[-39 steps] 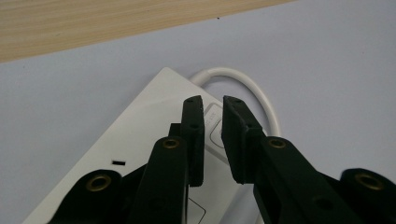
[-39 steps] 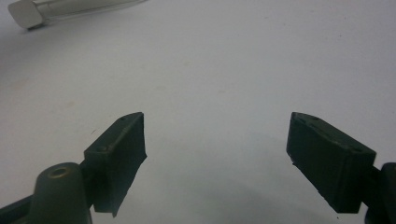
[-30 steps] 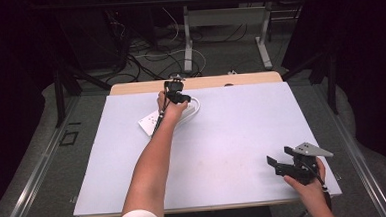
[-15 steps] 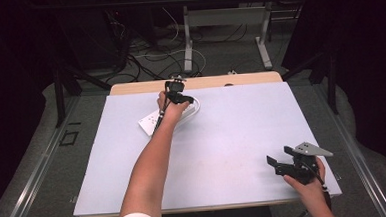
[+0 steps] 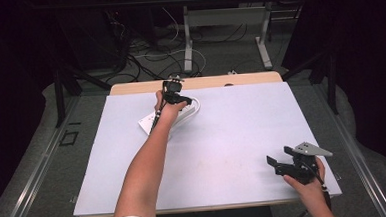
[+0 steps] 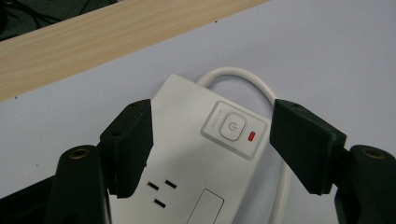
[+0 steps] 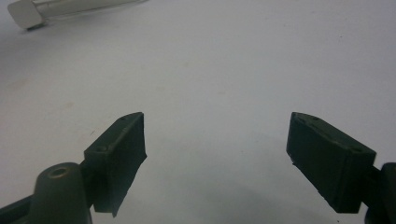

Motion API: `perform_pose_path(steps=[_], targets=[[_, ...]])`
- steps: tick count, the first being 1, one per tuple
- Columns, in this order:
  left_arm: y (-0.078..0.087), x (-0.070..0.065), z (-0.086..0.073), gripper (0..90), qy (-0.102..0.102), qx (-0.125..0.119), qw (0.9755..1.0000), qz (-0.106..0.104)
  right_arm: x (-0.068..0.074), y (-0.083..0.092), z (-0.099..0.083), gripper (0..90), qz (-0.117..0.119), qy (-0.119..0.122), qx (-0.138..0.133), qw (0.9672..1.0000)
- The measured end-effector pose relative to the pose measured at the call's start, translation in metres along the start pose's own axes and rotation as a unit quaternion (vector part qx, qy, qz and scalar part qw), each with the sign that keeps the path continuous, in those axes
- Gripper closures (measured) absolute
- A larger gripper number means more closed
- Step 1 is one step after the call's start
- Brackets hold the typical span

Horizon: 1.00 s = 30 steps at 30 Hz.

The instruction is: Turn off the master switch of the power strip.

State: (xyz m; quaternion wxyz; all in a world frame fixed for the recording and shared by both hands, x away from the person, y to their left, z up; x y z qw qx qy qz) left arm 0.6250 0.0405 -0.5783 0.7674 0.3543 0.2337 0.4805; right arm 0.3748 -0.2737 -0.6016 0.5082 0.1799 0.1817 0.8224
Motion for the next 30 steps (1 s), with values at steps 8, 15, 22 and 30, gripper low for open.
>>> perform_pose_path(steps=[8,15,22,30], targets=[[0.009,-0.007,-0.001,15.7,0.026,-0.005,0.9991,-0.035,-0.001,0.001,-0.001,19.3,-0.001,0.000,0.001,1.0000],[0.023,-0.012,-0.003,0.0,0.024,-0.008,0.9980,-0.059,0.000,0.003,0.000,19.3,-0.005,-0.001,0.001,1.0000],[0.042,-0.017,-0.013,0.3,-0.016,-0.011,0.9973,-0.070,-0.001,0.002,0.000,19.3,-0.005,0.005,-0.001,1.0000],[0.068,-0.017,-0.024,0.2,-0.034,-0.027,0.9949,-0.091,0.002,0.002,0.000,19.3,-0.004,0.003,-0.001,1.0000]])
Point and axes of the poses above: each handheld gripper's, and its own axes: y roughly backward along the jaws, z roughly out of its top, x roughly to its left, the point moved 10 cm from there along -y, roughly forward along the jaws
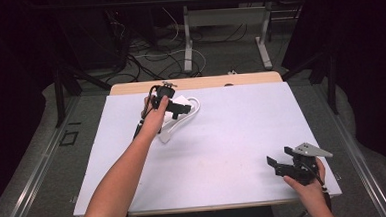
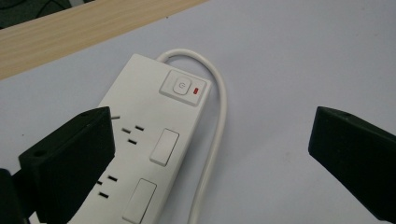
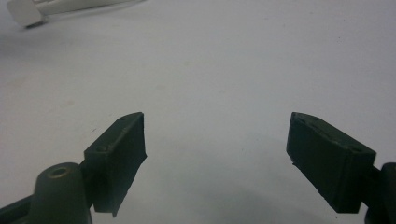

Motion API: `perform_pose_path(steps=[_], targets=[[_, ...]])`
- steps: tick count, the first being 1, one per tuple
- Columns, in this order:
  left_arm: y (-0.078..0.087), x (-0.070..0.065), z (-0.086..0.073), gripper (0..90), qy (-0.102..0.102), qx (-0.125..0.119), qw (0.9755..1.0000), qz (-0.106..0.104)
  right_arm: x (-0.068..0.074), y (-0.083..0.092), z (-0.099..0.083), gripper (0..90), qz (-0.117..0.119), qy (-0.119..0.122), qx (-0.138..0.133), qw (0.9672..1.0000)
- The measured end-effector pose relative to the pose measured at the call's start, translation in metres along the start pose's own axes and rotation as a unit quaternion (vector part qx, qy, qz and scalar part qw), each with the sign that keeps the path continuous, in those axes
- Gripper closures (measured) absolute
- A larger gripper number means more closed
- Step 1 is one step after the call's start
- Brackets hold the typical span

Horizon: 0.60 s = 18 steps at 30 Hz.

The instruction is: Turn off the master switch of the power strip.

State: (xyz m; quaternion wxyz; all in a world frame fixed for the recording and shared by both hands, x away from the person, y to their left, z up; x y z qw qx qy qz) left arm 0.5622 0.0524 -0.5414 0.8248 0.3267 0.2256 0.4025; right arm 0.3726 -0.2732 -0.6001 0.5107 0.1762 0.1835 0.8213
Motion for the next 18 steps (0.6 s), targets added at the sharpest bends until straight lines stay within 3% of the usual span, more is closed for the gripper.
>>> perform_pose_path(steps=[12,18], targets=[[0.040,-0.014,-0.021,0.3,-0.012,-0.038,0.9986,-0.034,-0.002,0.003,0.001,19.3,-0.001,0.003,-0.004,1.0000],[0.062,-0.020,-0.034,0.3,-0.006,-0.059,0.9971,-0.048,-0.002,0.004,0.001,19.3,-0.002,0.001,-0.001,1.0000]])
Point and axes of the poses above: each handheld gripper's, and its own axes: y roughly backward along the jaws, z roughly out of its top, x roughly to its left, the point moved 10 cm from there along -y, roughly forward along the jaws
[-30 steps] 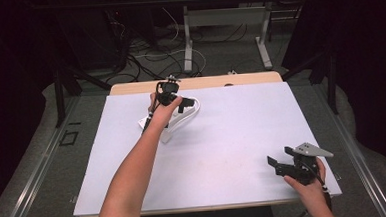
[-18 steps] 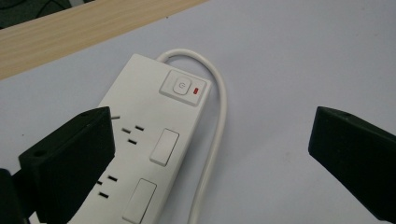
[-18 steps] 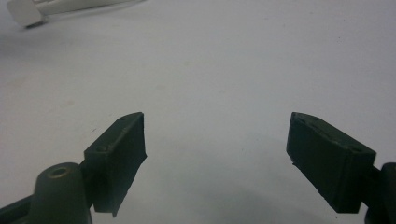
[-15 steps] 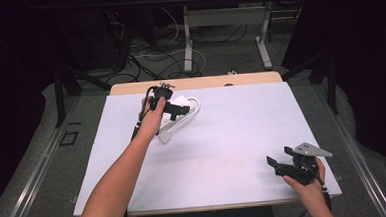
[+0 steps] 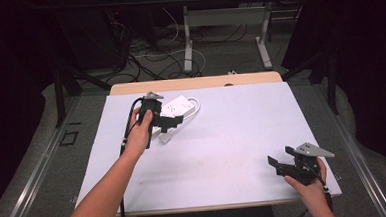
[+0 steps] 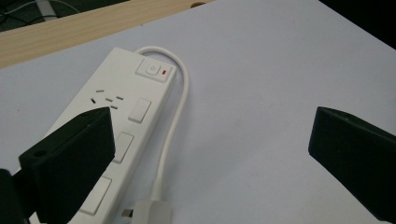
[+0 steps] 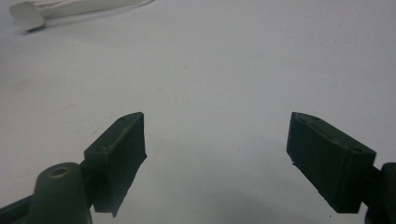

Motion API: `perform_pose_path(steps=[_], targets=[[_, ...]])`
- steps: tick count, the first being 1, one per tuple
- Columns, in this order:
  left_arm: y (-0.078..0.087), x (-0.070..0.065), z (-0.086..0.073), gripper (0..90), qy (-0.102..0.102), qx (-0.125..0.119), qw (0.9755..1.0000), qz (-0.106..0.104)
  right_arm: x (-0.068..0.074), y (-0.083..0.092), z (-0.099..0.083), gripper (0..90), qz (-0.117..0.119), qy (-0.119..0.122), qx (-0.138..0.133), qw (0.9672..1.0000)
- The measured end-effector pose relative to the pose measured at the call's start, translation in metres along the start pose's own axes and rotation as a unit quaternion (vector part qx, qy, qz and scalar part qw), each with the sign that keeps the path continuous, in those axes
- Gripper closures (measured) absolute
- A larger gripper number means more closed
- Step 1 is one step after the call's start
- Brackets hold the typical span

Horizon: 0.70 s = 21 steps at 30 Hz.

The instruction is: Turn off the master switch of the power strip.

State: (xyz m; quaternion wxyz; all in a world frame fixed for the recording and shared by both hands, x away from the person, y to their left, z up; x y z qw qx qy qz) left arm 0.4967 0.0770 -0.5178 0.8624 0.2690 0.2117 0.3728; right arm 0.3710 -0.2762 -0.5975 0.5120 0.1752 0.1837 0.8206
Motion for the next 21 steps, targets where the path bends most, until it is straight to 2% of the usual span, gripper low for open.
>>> perform_pose_path(steps=[5,7,8,14,16,20,21], targets=[[0.015,-0.003,-0.010,0.4,0.002,-0.007,1.0000,-0.001,0.001,-0.001,0.002,19.3,-0.002,0.002,-0.008,1.0000],[0.020,-0.003,-0.014,0.4,0.004,-0.011,0.9999,-0.002,0.002,0.000,0.001,19.3,0.000,0.002,-0.001,1.0000],[0.023,-0.005,-0.016,0.4,0.012,-0.017,0.9998,-0.004,0.002,0.000,0.001,19.3,0.000,0.003,-0.001,1.0000],[0.038,-0.005,-0.036,0.5,0.018,-0.015,0.9997,-0.003,0.004,-0.001,0.001,19.3,0.001,0.002,-0.002,1.0000],[0.042,-0.006,-0.041,0.5,0.031,-0.023,0.9993,-0.004,0.004,-0.001,0.002,19.3,0.003,0.001,-0.004,1.0000],[0.053,-0.003,-0.053,0.5,0.036,-0.026,0.9990,0.002,0.004,-0.002,0.002,19.3,0.001,0.002,-0.007,1.0000],[0.055,-0.003,-0.056,0.5,0.044,-0.030,0.9986,0.002,0.005,-0.002,0.002,19.3,0.001,0.001,-0.007,1.0000]])
Point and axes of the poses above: each handheld gripper's, and its own axes: y roughly backward along the jaws, z roughly out of its top, x roughly to its left, the point moved 10 cm from there along -y, roughly forward along the jaws
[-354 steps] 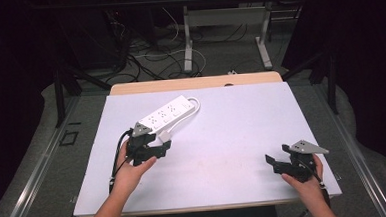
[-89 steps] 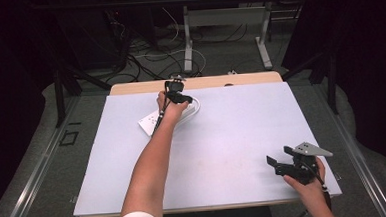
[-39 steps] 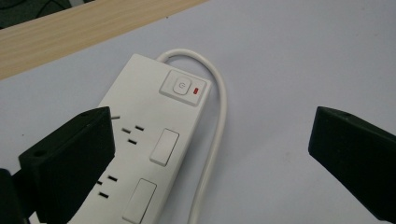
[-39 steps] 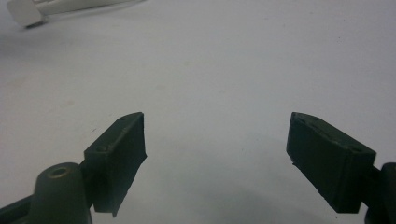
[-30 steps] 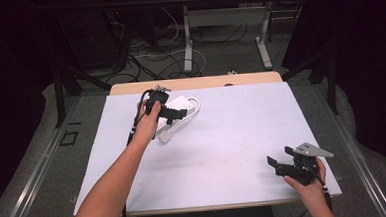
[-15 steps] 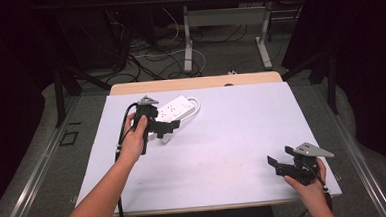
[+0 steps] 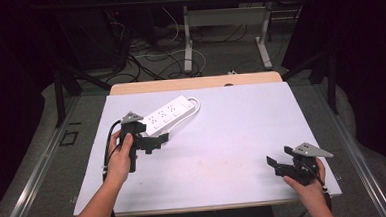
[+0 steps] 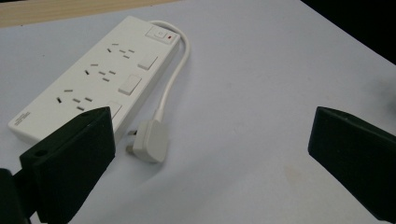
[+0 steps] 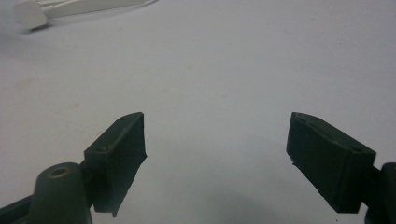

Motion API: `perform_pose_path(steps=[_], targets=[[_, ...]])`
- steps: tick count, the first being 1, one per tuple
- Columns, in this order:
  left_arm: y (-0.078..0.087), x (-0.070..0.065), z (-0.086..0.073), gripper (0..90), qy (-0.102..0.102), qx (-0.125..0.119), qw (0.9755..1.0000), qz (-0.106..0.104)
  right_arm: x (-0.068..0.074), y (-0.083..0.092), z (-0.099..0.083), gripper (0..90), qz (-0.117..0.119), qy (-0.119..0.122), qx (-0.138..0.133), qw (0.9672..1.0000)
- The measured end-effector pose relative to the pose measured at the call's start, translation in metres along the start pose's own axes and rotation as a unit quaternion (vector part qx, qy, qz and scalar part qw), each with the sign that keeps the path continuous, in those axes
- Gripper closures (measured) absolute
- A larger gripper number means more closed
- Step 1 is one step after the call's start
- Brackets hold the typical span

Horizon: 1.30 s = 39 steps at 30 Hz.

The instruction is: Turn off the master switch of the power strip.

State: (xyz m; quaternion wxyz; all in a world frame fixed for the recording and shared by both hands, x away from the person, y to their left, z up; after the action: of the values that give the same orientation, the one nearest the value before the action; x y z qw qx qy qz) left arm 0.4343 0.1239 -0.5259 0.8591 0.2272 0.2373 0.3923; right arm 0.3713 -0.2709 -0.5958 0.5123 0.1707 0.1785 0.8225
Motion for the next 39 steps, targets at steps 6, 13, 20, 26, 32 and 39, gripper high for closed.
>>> perform_pose_path(steps=[6,13,20,26,32,39], targets=[[0.015,0.007,-0.017,0.5,0.023,-0.010,0.9997,-0.001,0.000,-0.001,0.000,19.3,0.000,0.005,0.000,1.0000],[0.025,0.021,-0.040,0.5,0.051,-0.014,0.9985,0.016,0.001,0.001,-0.001,19.2,0.000,0.004,0.009,1.0000],[0.033,0.035,-0.059,0.5,0.076,-0.017,0.9965,0.029,0.001,-0.001,-0.001,19.3,0.003,0.006,0.004,1.0000],[0.034,0.045,-0.077,0.6,0.098,-0.020,0.9942,0.040,0.001,-0.002,-0.001,19.3,0.000,0.005,0.003,1.0000],[0.036,0.055,-0.091,0.6,0.109,-0.022,0.9924,0.054,0.001,-0.002,-0.001,19.3,0.002,0.007,0.005,1.0000],[0.039,0.064,-0.099,0.7,0.112,-0.025,0.9912,0.066,0.000,-0.002,-0.003,19.3,-0.002,0.007,0.010,0.9999]])
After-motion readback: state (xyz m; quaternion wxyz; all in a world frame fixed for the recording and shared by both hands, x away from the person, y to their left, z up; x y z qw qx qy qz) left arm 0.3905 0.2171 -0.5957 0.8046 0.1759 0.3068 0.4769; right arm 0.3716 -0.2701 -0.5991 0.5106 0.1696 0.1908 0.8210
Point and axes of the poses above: each handheld gripper's, and its own axes: y roughly backward along the jaws, z roughly out of its top, x roughly to its left, the point moved 10 cm from there along -y, roughly forward along the jaws
